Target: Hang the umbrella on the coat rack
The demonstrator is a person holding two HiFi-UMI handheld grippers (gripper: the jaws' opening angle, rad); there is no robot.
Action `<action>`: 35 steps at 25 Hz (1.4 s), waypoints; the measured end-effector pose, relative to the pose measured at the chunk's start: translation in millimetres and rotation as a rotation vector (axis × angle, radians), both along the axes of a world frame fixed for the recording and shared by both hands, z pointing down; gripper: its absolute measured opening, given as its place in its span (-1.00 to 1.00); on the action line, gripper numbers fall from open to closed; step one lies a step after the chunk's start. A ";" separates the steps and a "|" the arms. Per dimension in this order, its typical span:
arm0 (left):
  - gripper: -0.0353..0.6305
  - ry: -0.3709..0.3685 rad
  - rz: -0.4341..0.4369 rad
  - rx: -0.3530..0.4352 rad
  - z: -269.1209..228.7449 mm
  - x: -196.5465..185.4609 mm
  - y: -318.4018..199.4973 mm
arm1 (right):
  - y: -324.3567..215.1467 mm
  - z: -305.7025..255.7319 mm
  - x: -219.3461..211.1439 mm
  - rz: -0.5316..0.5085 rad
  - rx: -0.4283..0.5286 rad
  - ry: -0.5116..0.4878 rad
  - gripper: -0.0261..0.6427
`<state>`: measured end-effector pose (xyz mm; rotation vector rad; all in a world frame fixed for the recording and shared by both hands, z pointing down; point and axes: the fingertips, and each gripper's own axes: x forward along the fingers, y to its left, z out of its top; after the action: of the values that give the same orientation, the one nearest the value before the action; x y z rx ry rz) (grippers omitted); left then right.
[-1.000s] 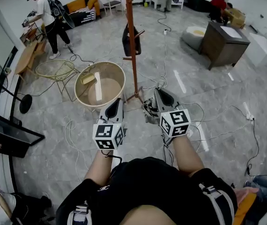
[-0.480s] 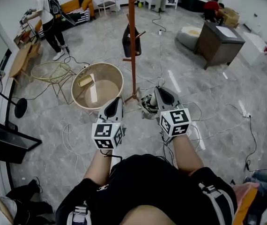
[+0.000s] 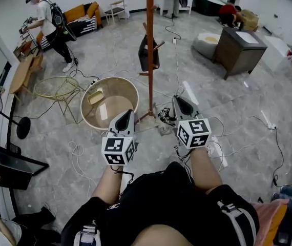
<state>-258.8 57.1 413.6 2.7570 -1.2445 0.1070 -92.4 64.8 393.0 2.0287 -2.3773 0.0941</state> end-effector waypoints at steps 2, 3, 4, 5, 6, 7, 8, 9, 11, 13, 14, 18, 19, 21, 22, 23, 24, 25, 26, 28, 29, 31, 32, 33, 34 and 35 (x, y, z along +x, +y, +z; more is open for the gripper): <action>-0.85 -0.007 0.000 -0.003 3.9 2.6 -17.5 | -17.0 3.4 0.9 -0.011 -0.002 -0.002 -0.86; -0.85 -0.010 -0.001 -0.005 5.7 5.9 -27.7 | -27.2 4.8 2.7 -0.019 -0.003 -0.003 -0.86; -0.85 -0.013 -0.003 -0.006 7.5 10.7 -38.9 | -38.5 6.5 5.2 -0.031 -0.003 -0.004 -0.86; -0.85 -0.016 -0.007 -0.008 9.4 16.4 -51.0 | -50.9 8.6 8.1 -0.047 -0.002 -0.004 -0.86; -0.85 -0.019 -0.012 -0.009 11.5 22.6 -63.8 | -63.9 11.4 10.9 -0.067 0.002 -0.006 -0.86; -0.85 -0.023 -0.017 -0.011 13.6 28.6 -76.8 | -77.1 15.1 13.7 -0.088 0.006 -0.007 -0.86; -0.85 -0.027 -0.022 -0.010 15.4 34.6 -89.8 | -90.5 19.3 16.8 -0.108 0.008 -0.008 -0.86; -0.85 -0.030 -0.028 -0.007 16.3 40.7 -103.0 | -104.0 23.6 20.6 -0.125 0.007 -0.010 -0.86; -0.85 -0.033 -0.044 0.001 15.4 52.9 -129.6 | -130.2 31.1 29.4 -0.162 0.002 -0.012 -0.86; -0.85 -0.033 -0.065 0.001 13.0 69.8 -155.3 | -154.0 36.2 40.7 -0.215 -0.005 -0.012 -0.86; -0.85 -0.038 -0.072 0.000 11.0 81.3 -167.5 | -165.8 37.2 48.1 -0.247 -0.007 -0.014 -0.86; -0.85 -0.077 -0.108 -0.009 6.0 128.3 -219.2 | -218.7 43.3 81.8 -0.365 -0.029 -0.039 -0.86; -0.85 -0.079 -0.120 -0.017 7.5 138.0 -231.5 | -231.3 47.8 88.0 -0.395 -0.040 -0.036 -0.86; -0.85 -0.088 -0.143 -0.028 13.1 155.1 -253.5 | -253.5 60.4 97.5 -0.457 -0.061 -0.023 -0.86; -0.85 -0.093 -0.155 -0.032 16.1 162.3 -264.1 | -264.5 67.5 101.8 -0.487 -0.073 -0.021 -0.86; -0.85 -0.097 -0.168 -0.036 18.8 168.7 -274.8 | -275.7 74.5 106.0 -0.516 -0.086 -0.026 -0.86; -0.85 -0.100 -0.180 -0.042 21.2 174.7 -285.4 | -287.2 81.4 110.4 -0.544 -0.101 -0.036 -0.86; -0.85 -0.104 -0.194 -0.048 23.2 180.7 -295.8 | -298.4 88.0 115.0 -0.571 -0.118 -0.049 -0.86; -0.85 -0.108 -0.207 -0.056 25.2 186.9 -305.4 | -309.1 94.7 119.7 -0.598 -0.137 -0.061 -0.86; -0.85 -0.119 -0.233 -0.070 29.6 198.8 -322.2 | -327.7 108.9 128.2 -0.652 -0.176 -0.076 -0.86; -0.85 -0.123 -0.247 -0.076 32.2 203.4 -329.4 | -335.8 116.4 130.9 -0.678 -0.195 -0.079 -0.86; -0.85 -0.131 -0.277 -0.088 37.5 208.6 -342.1 | -350.6 130.9 133.4 -0.723 -0.227 -0.082 -0.86; -0.85 -0.134 -0.293 -0.094 40.1 209.6 -347.9 | -358.0 137.5 134.5 -0.740 -0.242 -0.084 -0.86; -0.85 -0.136 -0.309 -0.102 42.6 210.1 -353.1 | -365.3 143.7 135.8 -0.754 -0.256 -0.089 -0.86; -0.85 -0.138 -0.326 -0.111 45.0 210.2 -357.6 | -372.2 149.3 137.5 -0.766 -0.271 -0.096 -0.86; -0.85 -0.141 -0.341 -0.119 47.3 209.8 -361.5 | -378.7 154.4 139.2 -0.777 -0.285 -0.105 -0.86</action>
<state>-49.1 -304.3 460.9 2.4330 -1.6642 0.3355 46.8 -313.9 547.4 0.9144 -2.8182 0.4911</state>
